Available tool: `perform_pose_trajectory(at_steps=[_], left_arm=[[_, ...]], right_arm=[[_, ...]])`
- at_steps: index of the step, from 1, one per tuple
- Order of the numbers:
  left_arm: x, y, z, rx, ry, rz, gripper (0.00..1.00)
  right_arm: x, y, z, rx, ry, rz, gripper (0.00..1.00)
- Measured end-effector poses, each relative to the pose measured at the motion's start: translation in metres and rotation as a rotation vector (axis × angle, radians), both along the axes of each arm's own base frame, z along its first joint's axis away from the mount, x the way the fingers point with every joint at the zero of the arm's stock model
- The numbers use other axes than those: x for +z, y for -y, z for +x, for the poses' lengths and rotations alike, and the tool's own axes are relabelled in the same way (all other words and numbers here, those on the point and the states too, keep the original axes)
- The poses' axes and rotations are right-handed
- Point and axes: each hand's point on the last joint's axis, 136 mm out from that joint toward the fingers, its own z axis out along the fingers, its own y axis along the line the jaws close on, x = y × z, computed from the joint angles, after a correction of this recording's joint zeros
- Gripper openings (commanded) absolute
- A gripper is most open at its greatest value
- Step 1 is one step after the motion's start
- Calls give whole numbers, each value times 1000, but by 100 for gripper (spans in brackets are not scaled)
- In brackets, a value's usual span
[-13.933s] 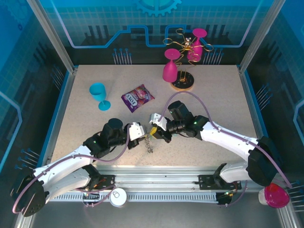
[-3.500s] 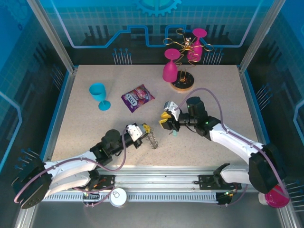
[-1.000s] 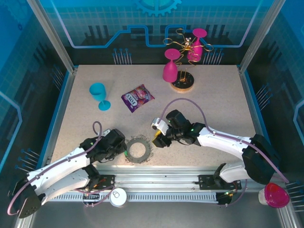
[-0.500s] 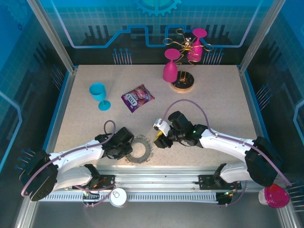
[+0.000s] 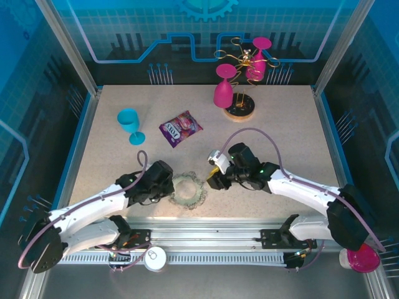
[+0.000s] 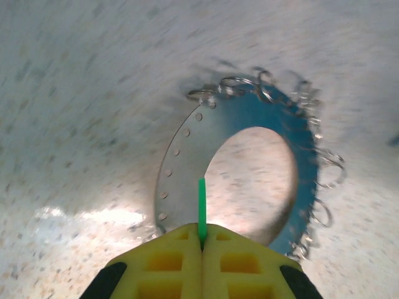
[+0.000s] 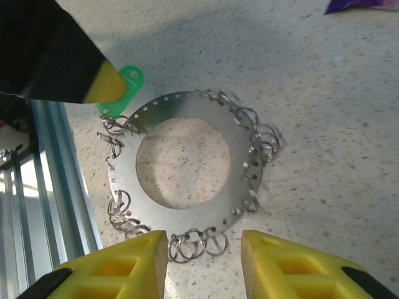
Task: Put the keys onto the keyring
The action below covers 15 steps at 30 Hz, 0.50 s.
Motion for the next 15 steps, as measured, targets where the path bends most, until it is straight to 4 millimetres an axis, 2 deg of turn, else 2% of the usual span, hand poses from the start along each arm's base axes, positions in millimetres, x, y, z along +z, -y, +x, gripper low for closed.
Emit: perform_pose_trajectory(at_steps=[6, 15], left_arm=[[56, 17, 21, -150, 222, -34, 0], [109, 37, 36, -302, 445, -53, 0]], right_arm=[[24, 11, 9, -39, 38, 62, 37], [37, 25, 16, -55, 68, 101, 36]])
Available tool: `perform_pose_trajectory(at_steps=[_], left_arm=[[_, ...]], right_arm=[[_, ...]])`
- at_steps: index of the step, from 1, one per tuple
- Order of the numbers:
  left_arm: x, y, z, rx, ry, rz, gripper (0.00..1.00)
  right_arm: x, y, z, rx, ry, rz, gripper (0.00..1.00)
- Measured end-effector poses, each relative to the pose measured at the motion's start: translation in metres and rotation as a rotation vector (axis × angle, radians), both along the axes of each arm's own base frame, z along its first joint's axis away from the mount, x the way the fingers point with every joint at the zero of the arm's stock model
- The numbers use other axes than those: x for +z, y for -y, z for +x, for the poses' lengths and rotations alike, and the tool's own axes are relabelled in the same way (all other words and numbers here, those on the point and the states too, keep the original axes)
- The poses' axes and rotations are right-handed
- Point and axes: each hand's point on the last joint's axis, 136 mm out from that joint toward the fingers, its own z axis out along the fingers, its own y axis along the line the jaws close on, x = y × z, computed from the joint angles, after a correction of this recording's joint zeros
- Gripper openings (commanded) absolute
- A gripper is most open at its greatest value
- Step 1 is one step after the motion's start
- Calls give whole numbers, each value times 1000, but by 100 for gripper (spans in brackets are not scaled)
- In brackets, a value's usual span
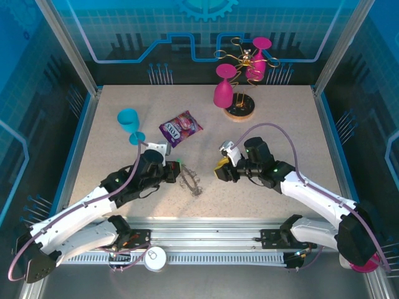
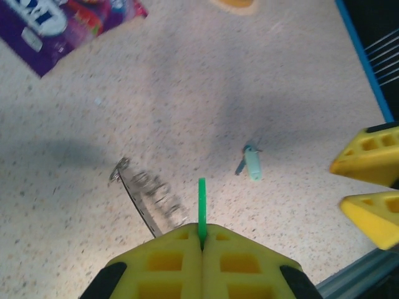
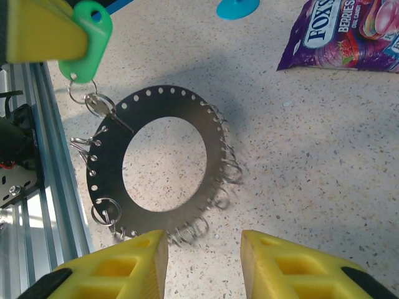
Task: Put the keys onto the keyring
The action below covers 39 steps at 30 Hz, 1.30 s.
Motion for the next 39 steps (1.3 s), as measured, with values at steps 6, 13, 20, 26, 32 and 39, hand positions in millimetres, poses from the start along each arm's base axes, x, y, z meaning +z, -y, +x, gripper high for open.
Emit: perform_pose_trajectory(at_steps=[6, 13, 20, 26, 32, 39], left_arm=[[34, 14, 16, -26, 61, 4, 0], [45, 21, 44, 97, -51, 28, 0], [16, 8, 46, 336, -276, -15, 0], [-10, -4, 40, 549, -477, -98, 0], [-15, -2, 33, 633, -581, -186, 0], [-13, 2, 31, 630, -607, -215, 0]], right_arm=[[13, -7, 2, 52, 73, 40, 39], [30, -25, 7, 118, 119, 108, 39], [36, -45, 1, 134, 152, 117, 34], [35, -64, -12, 159, 248, 85, 31], [10, -71, -10, 178, 323, 62, 30], [-6, -78, -3, 197, 378, 59, 30]])
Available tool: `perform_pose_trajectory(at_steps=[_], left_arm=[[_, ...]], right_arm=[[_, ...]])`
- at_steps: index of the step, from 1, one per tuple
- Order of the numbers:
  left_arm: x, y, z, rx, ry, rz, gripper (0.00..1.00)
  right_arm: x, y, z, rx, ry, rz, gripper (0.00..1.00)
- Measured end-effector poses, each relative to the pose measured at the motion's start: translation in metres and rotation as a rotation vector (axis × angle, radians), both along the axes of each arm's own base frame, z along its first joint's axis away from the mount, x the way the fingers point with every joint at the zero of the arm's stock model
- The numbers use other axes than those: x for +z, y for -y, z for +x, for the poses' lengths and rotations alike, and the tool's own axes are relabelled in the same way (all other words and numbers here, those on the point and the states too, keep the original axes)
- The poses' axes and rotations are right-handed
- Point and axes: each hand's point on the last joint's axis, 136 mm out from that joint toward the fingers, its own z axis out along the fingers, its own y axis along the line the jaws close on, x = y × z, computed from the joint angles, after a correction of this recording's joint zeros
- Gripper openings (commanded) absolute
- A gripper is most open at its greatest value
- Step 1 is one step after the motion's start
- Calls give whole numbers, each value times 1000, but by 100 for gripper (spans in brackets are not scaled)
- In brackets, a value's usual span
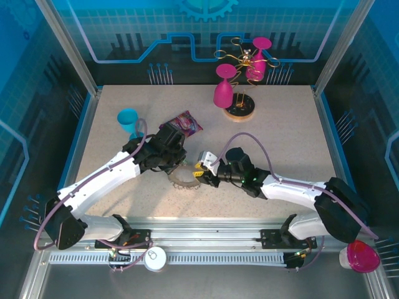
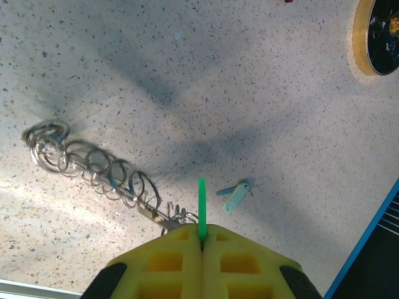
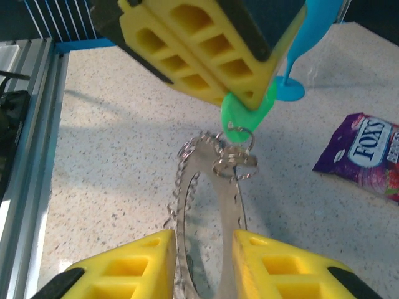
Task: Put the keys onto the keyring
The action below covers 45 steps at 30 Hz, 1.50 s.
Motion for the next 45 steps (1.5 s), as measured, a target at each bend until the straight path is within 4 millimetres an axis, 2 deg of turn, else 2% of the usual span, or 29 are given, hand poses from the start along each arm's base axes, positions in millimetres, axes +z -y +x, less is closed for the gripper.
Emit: perform_pose_trajectory(at_steps=[8, 16, 35, 45], left_arm=[[17, 3, -2, -87, 63, -21, 0], [40, 9, -2, -166, 162, -68, 0], [51, 19, -5, -304, 227, -71, 0], [54, 23, -7, -337, 240, -79, 0]], right_arm=[[16, 7, 13, 38, 40, 67, 29], [17, 6, 1, 138, 65, 69, 29], [38, 7, -2, 200, -15, 149, 27], [42, 11, 4, 177, -51, 172, 29]])
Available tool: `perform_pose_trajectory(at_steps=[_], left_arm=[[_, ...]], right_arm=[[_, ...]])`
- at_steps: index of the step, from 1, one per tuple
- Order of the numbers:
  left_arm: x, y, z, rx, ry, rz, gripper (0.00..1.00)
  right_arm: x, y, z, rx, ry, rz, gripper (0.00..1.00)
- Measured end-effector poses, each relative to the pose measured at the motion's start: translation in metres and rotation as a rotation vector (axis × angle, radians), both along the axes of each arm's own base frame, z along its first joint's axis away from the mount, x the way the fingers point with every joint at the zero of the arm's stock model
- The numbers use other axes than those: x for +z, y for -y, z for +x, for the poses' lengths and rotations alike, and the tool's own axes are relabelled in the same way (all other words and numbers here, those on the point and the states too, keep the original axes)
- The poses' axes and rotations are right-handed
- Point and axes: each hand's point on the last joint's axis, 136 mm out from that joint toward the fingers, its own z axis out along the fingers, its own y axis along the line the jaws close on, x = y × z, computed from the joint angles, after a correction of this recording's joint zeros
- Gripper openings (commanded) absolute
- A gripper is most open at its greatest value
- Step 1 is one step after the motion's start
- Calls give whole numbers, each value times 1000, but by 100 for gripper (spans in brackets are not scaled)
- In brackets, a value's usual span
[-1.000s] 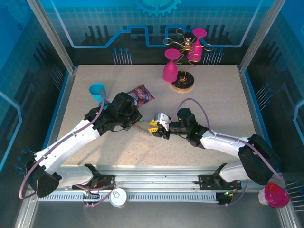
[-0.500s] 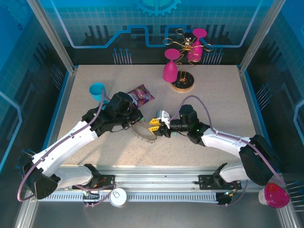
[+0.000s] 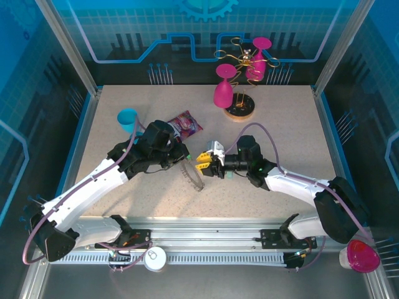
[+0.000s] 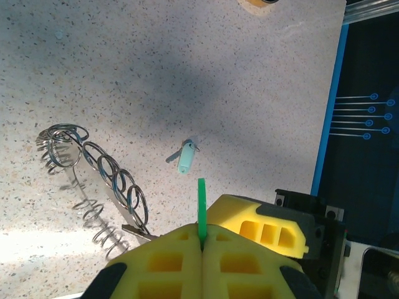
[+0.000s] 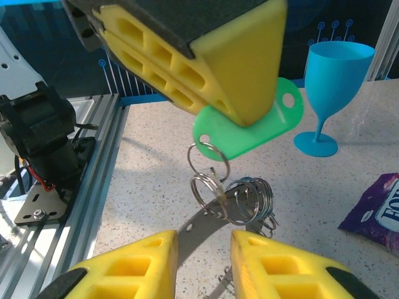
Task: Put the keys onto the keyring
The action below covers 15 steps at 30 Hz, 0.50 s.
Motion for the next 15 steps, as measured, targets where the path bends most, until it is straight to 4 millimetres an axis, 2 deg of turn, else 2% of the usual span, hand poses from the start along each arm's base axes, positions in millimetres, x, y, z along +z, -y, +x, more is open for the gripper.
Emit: perform_pose_trajectory(at_steps=[5, 15], left_arm=[[2, 4, -2, -38, 12, -7, 0], [15, 14, -2, -89, 55, -54, 0]], right_arm=[[3, 5, 3, -4, -10, 11, 27], [4, 3, -3, 35, -8, 19, 23]])
